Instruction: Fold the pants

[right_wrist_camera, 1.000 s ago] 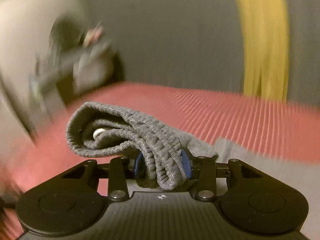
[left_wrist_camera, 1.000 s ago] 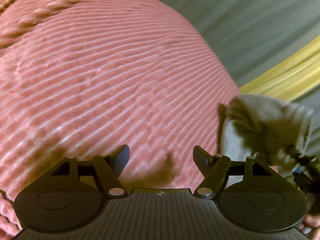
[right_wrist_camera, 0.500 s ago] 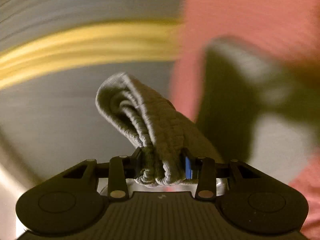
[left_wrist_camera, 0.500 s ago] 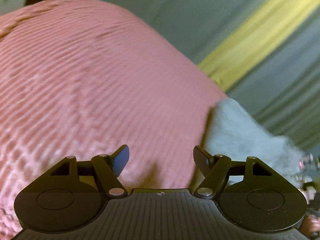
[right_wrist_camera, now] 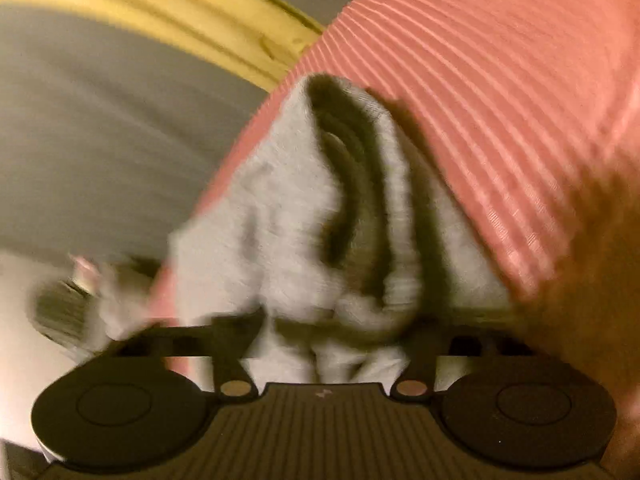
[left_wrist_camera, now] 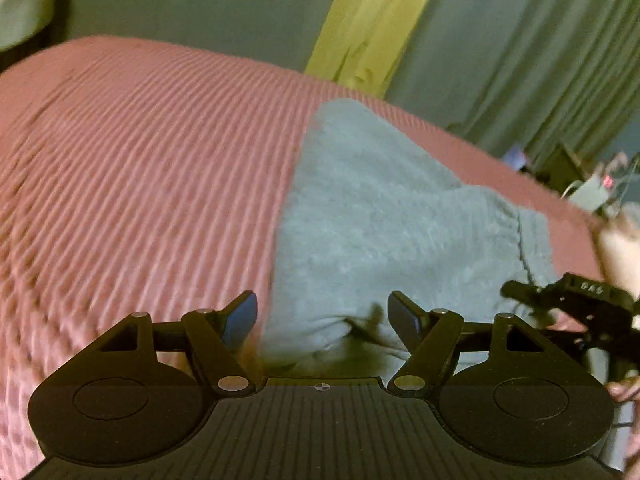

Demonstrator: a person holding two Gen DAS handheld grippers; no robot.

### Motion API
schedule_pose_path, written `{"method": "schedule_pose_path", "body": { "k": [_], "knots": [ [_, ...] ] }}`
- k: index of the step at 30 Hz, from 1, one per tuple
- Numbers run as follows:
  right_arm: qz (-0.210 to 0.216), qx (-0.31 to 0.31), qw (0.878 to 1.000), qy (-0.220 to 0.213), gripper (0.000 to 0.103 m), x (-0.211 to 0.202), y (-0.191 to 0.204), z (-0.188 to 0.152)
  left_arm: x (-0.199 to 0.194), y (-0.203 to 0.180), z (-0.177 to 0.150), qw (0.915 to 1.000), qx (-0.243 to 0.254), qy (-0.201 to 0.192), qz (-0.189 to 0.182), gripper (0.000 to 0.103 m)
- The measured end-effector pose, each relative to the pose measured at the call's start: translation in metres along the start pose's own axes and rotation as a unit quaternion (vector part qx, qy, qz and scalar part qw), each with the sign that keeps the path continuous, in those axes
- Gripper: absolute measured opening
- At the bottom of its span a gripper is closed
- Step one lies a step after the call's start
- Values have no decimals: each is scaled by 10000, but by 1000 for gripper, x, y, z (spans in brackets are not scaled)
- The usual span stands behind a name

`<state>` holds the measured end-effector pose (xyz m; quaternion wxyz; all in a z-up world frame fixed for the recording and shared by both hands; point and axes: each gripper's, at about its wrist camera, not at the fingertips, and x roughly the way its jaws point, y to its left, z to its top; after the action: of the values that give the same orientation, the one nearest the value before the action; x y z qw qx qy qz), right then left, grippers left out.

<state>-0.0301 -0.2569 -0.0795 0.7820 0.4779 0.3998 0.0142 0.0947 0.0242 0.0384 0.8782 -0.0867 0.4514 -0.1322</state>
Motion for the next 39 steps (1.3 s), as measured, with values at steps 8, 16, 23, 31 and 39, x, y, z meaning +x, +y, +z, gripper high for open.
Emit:
{"method": "schedule_pose_path", "body": {
  "k": [8,16,23,31,39],
  "knots": [
    [904,622,9939,-63,44,-28,-18,-4,9,-23,1,9986,452,77,266,78],
    [-685,-890,9933,-266,79,-48,4,-11,17,-25,2,9963,610,221,557,78],
    [-712,-1657,9816,-634,97,-51,30,16,23,-38,18,9968,703,82,361,78],
    [-1128,-1652,9798,-30,99,16,15,36,63,-35,29,9956,801,264,408,81],
    [-498,-1086,9928,46,99,1,-10,47,57,32,21,9967,-16,189,791,84]
  ]
}}
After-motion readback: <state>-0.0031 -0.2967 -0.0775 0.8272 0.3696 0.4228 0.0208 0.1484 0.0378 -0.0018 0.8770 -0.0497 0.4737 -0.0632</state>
